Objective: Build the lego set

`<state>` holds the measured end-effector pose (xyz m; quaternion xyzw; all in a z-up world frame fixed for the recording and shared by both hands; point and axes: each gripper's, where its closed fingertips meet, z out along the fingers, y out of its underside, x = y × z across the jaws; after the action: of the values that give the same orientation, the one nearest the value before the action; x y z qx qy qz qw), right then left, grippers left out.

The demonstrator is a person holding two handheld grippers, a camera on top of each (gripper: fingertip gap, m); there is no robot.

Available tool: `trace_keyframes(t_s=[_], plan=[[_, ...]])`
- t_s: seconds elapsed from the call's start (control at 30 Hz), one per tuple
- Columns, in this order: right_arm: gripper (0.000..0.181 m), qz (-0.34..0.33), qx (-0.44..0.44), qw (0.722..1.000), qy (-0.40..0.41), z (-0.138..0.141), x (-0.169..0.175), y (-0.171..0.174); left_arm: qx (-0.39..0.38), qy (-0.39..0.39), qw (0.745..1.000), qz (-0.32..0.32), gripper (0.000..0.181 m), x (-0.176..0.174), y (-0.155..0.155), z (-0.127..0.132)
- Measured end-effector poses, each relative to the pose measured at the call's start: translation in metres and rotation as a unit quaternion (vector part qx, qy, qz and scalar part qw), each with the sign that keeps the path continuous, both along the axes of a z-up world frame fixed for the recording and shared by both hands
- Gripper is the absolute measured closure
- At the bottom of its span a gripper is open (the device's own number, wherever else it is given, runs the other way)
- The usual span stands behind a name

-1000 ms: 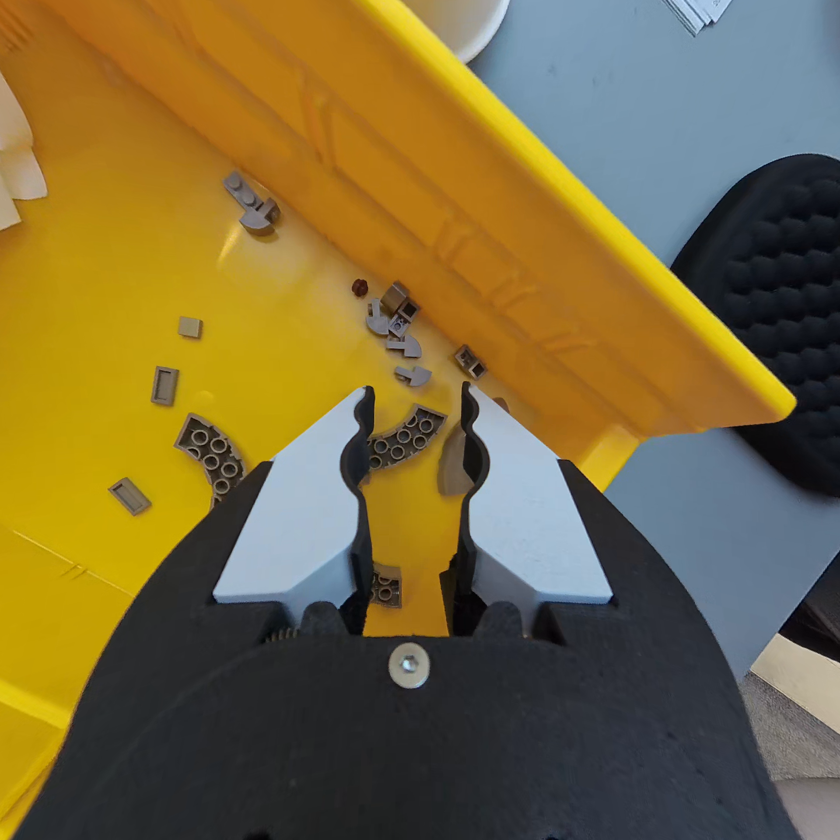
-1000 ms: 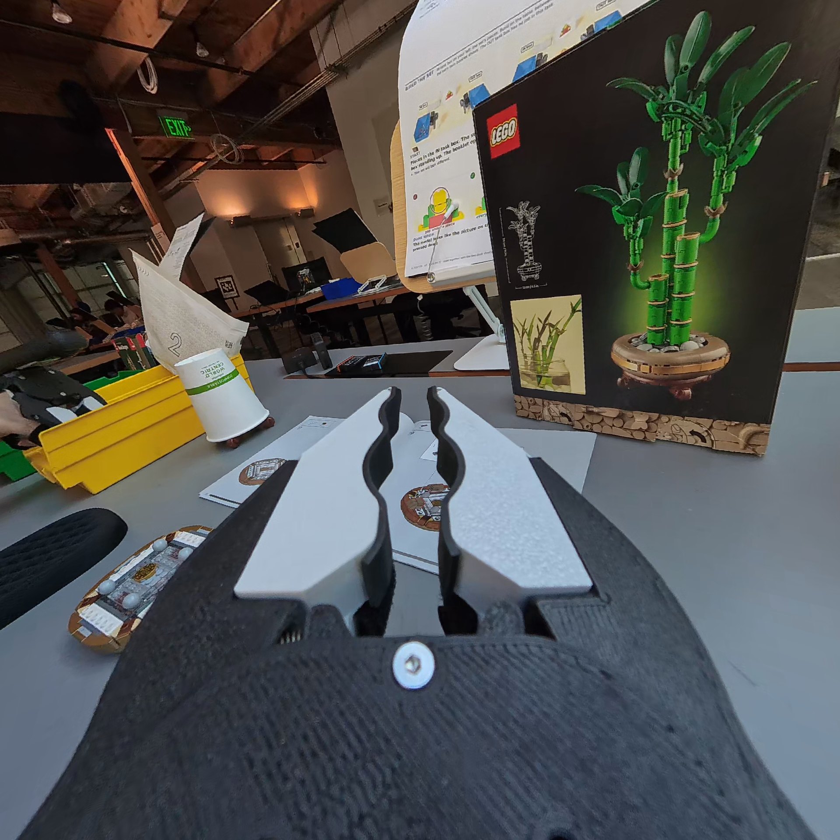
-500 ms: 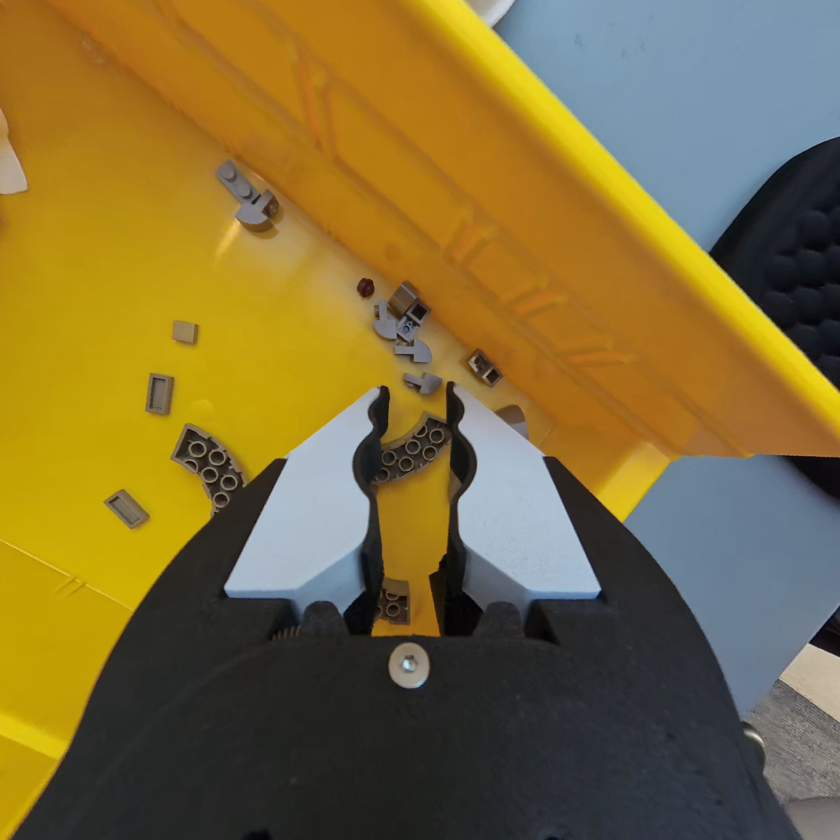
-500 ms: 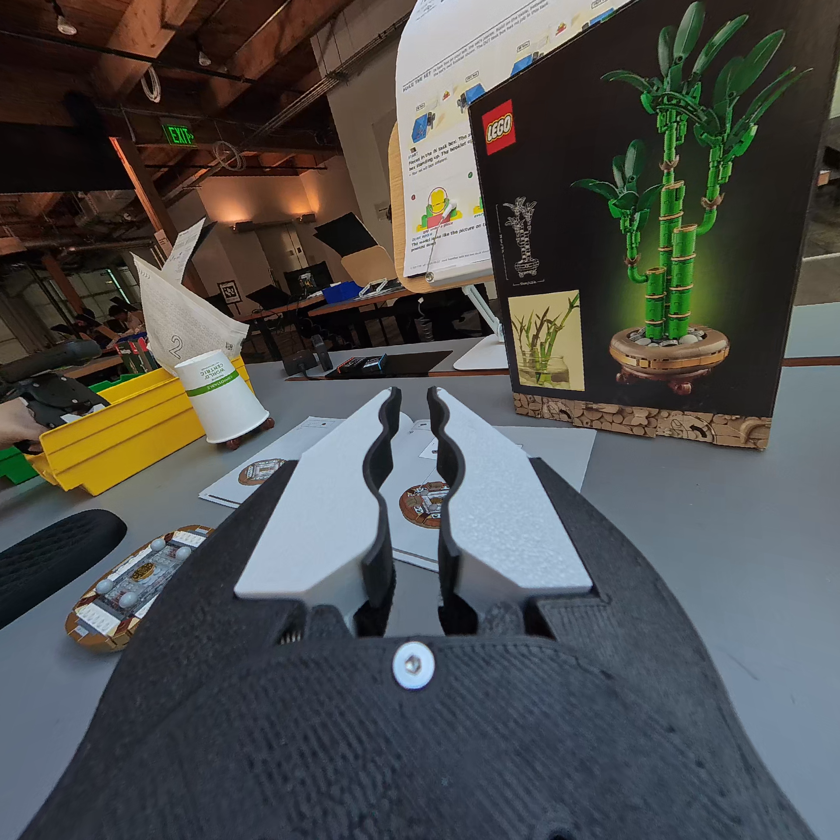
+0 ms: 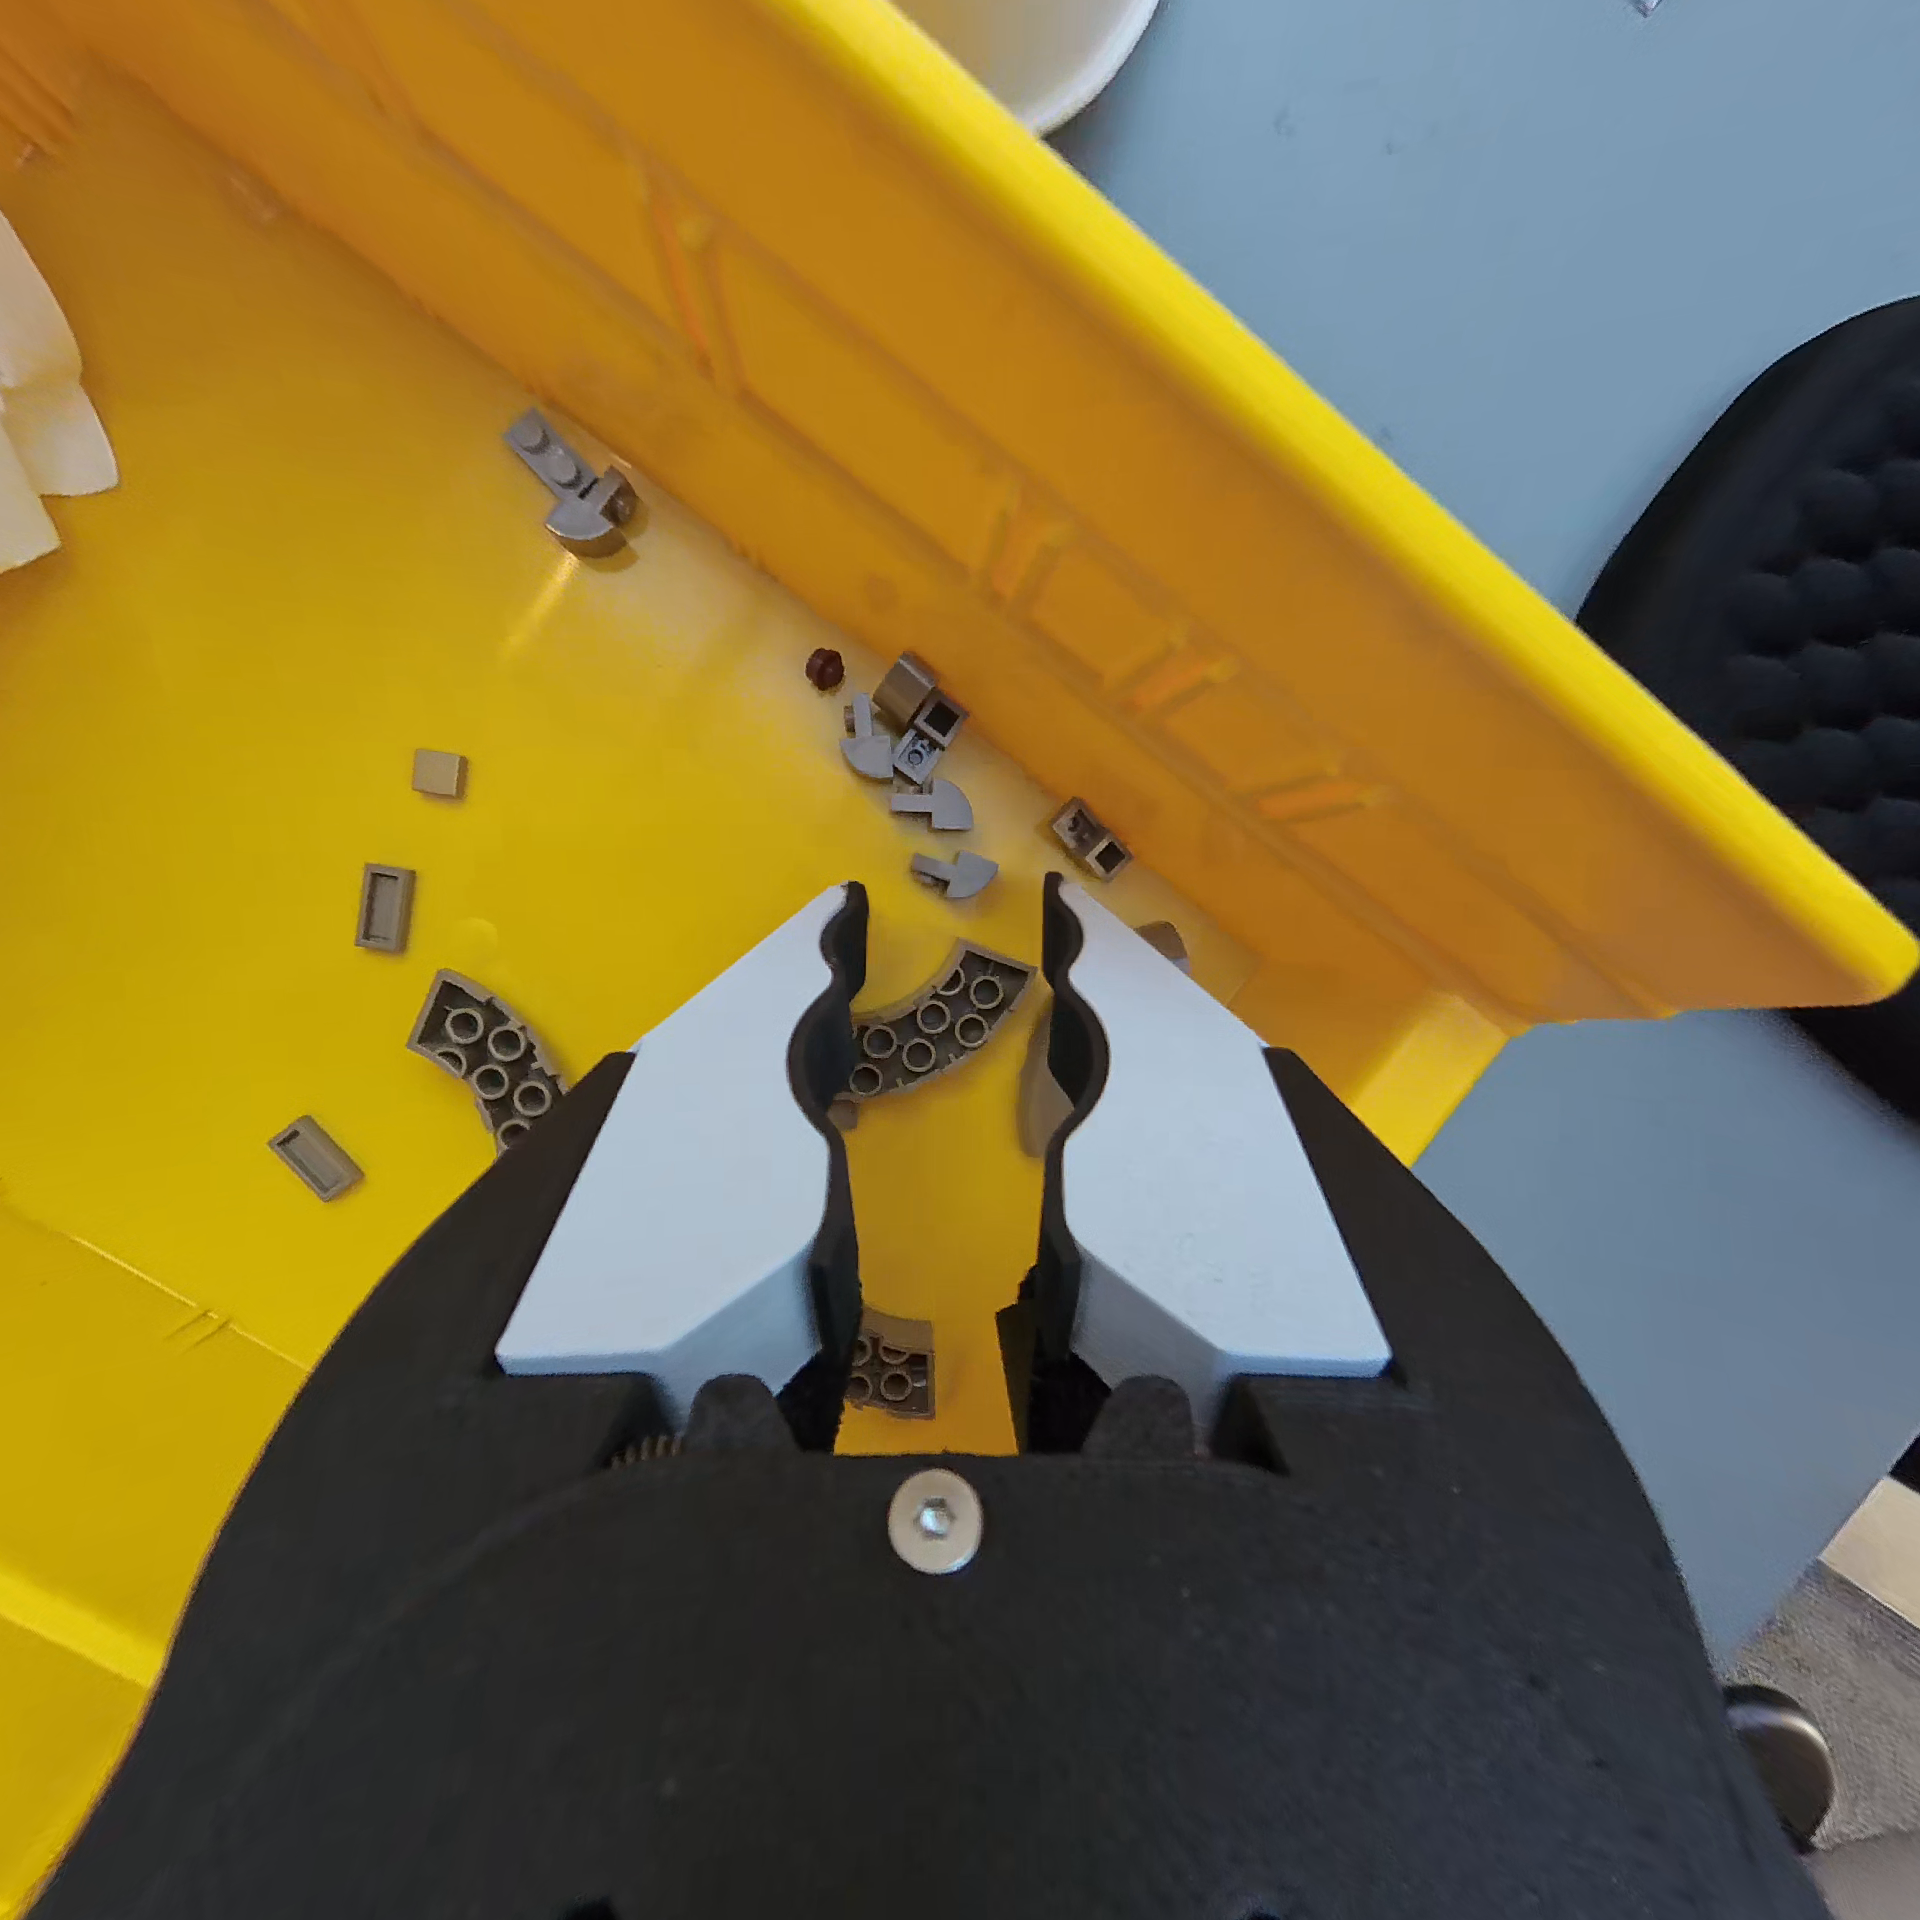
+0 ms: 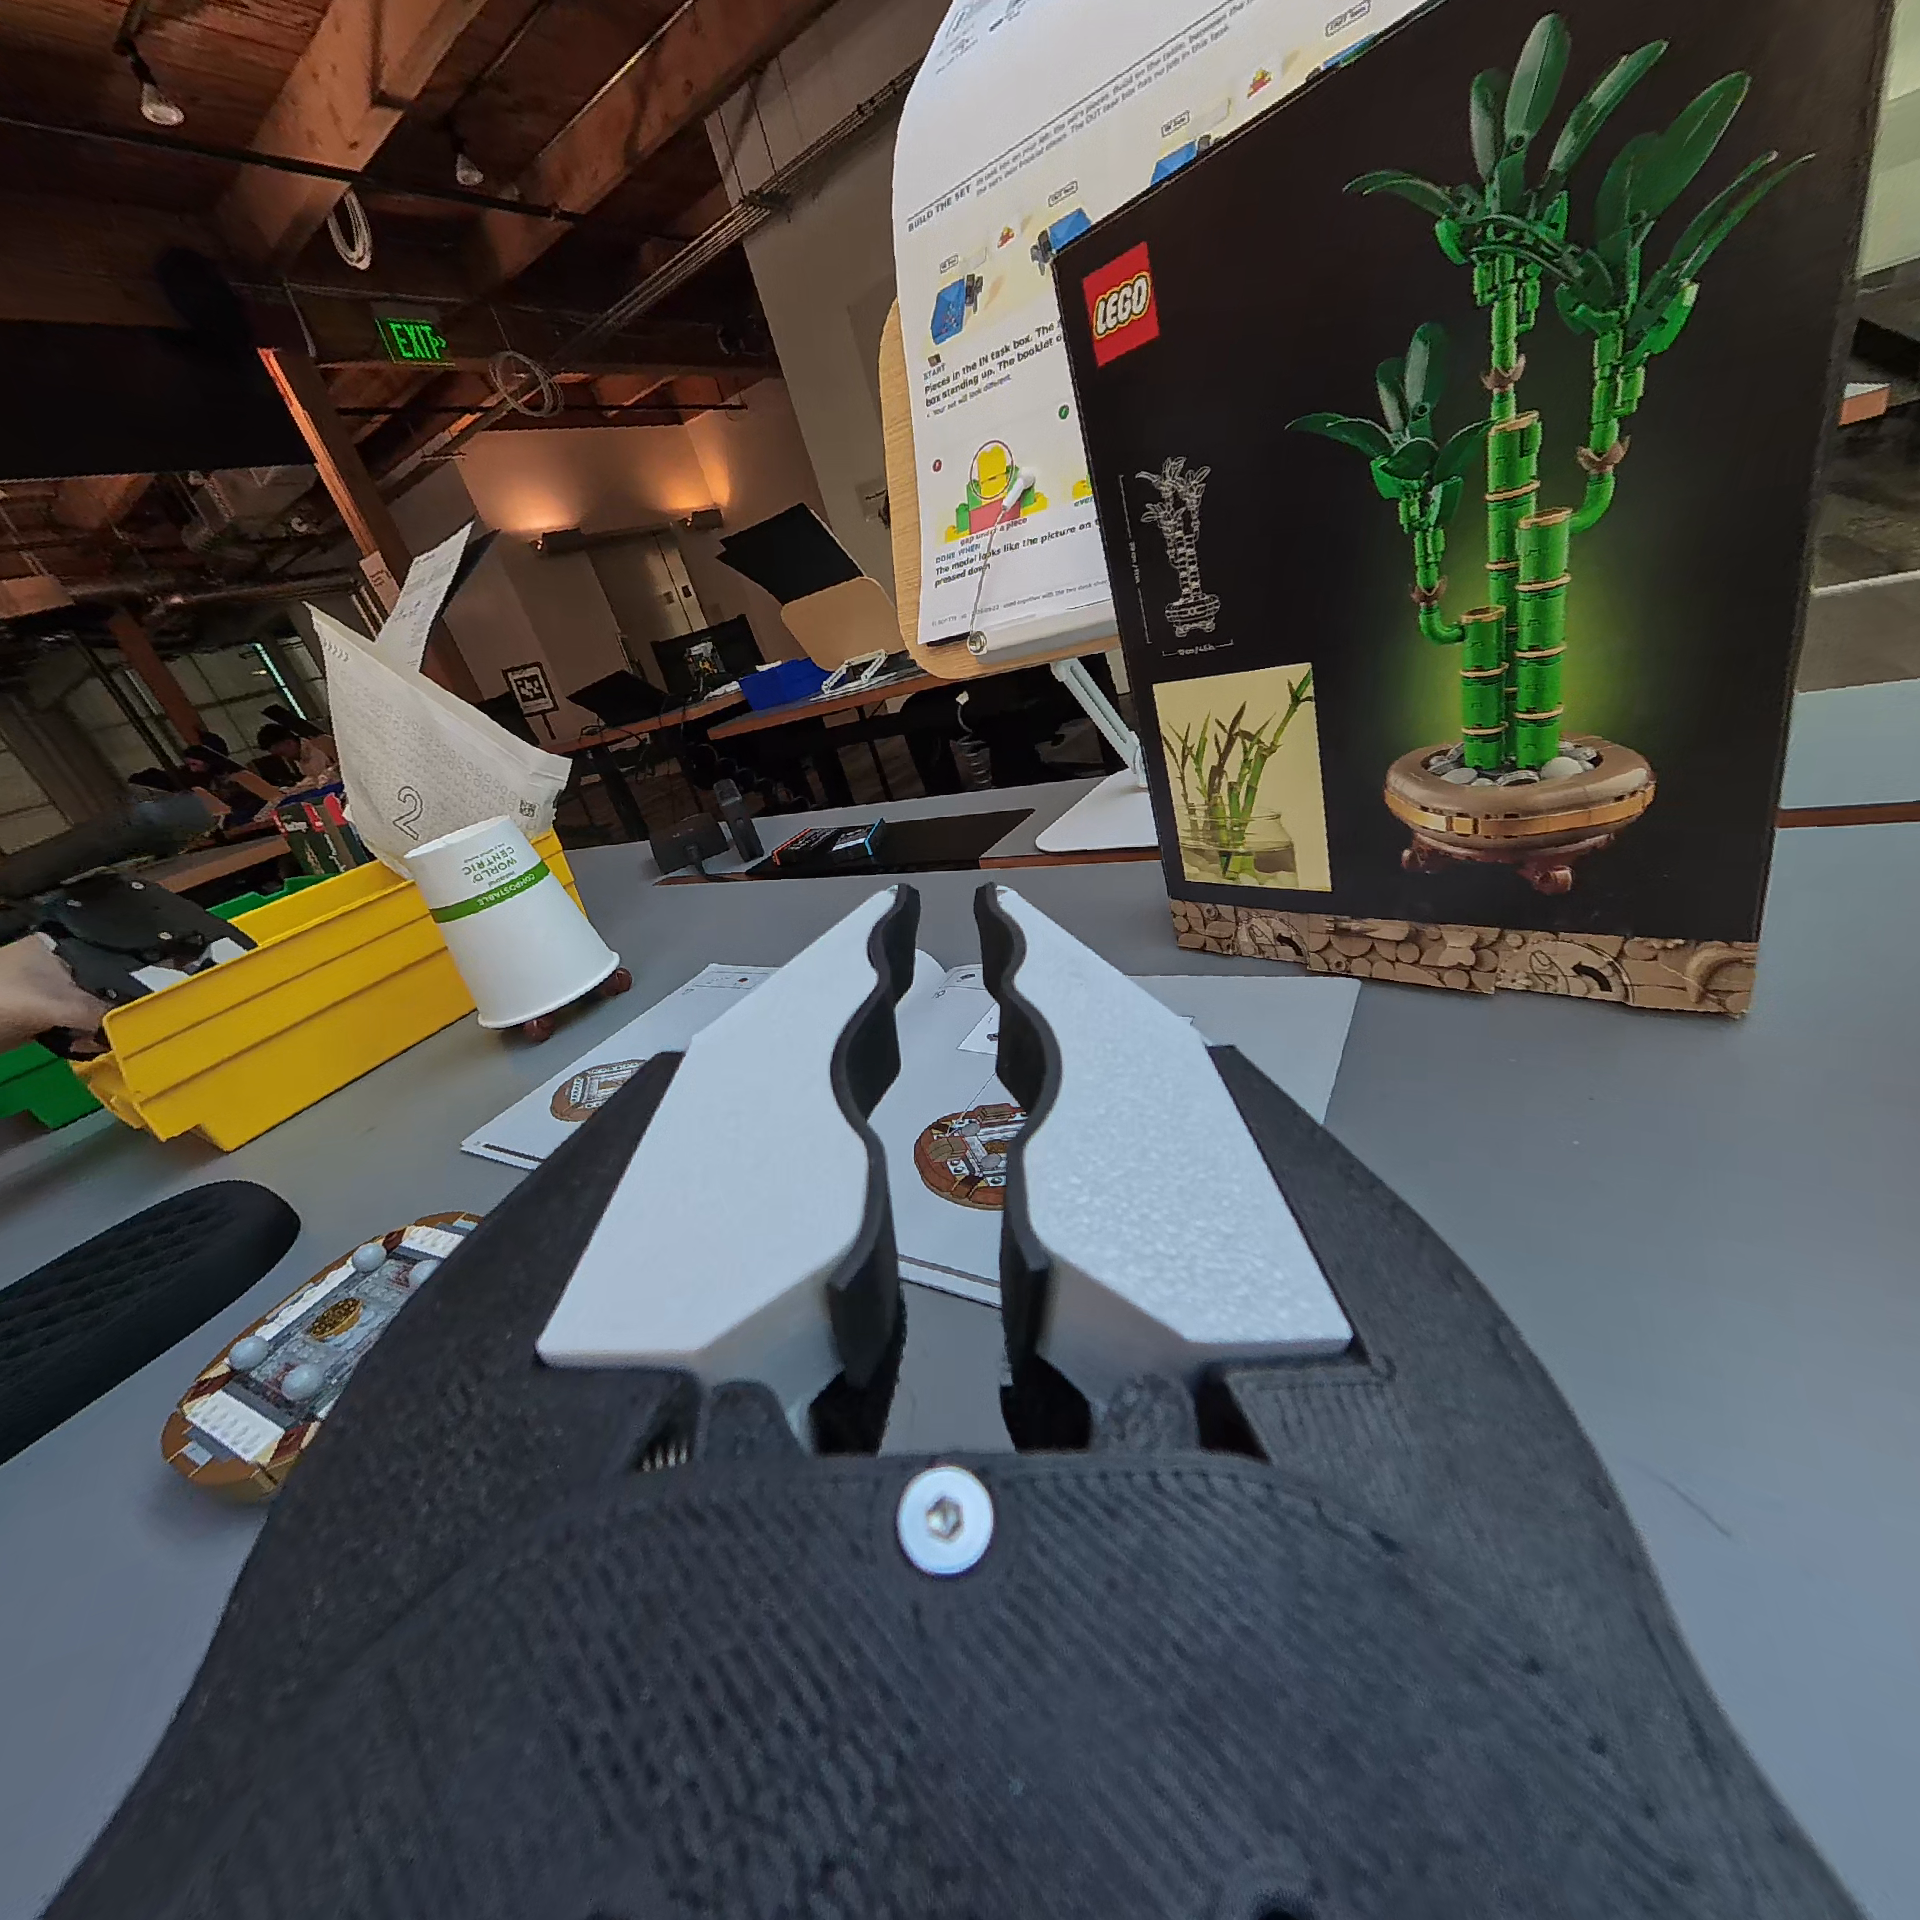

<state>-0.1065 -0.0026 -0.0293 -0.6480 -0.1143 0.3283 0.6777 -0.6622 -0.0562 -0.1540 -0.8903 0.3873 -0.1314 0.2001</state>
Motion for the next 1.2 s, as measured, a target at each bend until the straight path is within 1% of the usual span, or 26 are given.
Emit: trace_keyframes(t_s=[0.13, 0.23, 0.3, 0.37, 0.47, 0.6, 0.7, 0.73, 0.8, 0.83, 0.93, 1.0, 1.07, 1.2], plan=[[0.170, -0.001, 0.002, 1.000, -0.007, 0.000, -0.001, -0.001, 0.007, 0.023, 1.000, -0.013, 0.153, 0.001, 0.002, -0.006], [0.171, 0.000, 0.003, 1.000, 0.000, 0.000, 0.001, -0.002, 0.000, 0.030, 1.000, -0.001, 0.155, -0.003, 0.002, -0.007], [0.171, 0.002, 0.002, 1.000, 0.007, 0.001, 0.002, -0.001, 0.006, 0.043, 0.999, -0.002, 0.164, -0.005, 0.003, -0.007], [0.171, 0.003, 0.002, 1.000, 0.013, 0.001, 0.003, -0.001, 0.009, 0.058, 0.998, -0.004, 0.181, -0.008, 0.002, -0.008], [0.172, 0.004, 0.003, 1.000, 0.016, 0.002, 0.004, -0.001, 0.013, 0.063, 0.998, -0.002, 0.181, -0.010, 0.001, -0.008], [0.172, 0.005, 0.005, 1.000, 0.018, 0.003, 0.005, -0.002, 0.026, 0.036, 0.999, 0.015, 0.180, -0.011, 0.001, 0.002], [0.172, 0.006, 0.003, 1.000, 0.022, 0.003, 0.005, -0.002, 0.014, -0.016, 0.999, 0.034, 0.160, -0.006, 0.002, 0.010], [0.172, 0.006, 0.002, 1.000, 0.023, 0.002, 0.005, -0.002, 0.006, -0.025, 0.999, 0.036, 0.157, -0.004, 0.002, 0.010], [0.172, 0.006, 0.002, 1.000, 0.022, 0.003, 0.005, -0.002, 0.007, -0.003, 0.999, 0.037, 0.155, -0.006, 0.006, 0.004], [0.172, 0.005, 0.004, 1.000, 0.021, 0.003, 0.006, -0.002, 0.010, 0.008, 0.999, 0.035, 0.155, -0.007, 0.008, 0.001], [0.172, 0.001, 0.005, 1.000, 0.022, 0.003, 0.007, -0.004, 0.003, 0.009, 1.000, 0.026, 0.157, -0.001, 0.009, -0.003], [0.172, -0.003, 0.004, 1.000, 0.026, 0.004, 0.010, -0.004, 0.001, 0.029, 0.999, 0.024, 0.167, -0.005, 0.009, -0.007], [0.172, -0.003, 0.003, 1.000, 0.030, 0.004, 0.010, -0.003, 0.008, 0.038, 0.999, 0.020, 0.171, -0.006, 0.010, -0.007], [0.172, -0.001, 0.005, 1.000, 0.024, 0.003, 0.009, -0.004, 0.022, 0.058, 0.998, 0.025, 0.171, -0.012, 0.011, -0.005]])
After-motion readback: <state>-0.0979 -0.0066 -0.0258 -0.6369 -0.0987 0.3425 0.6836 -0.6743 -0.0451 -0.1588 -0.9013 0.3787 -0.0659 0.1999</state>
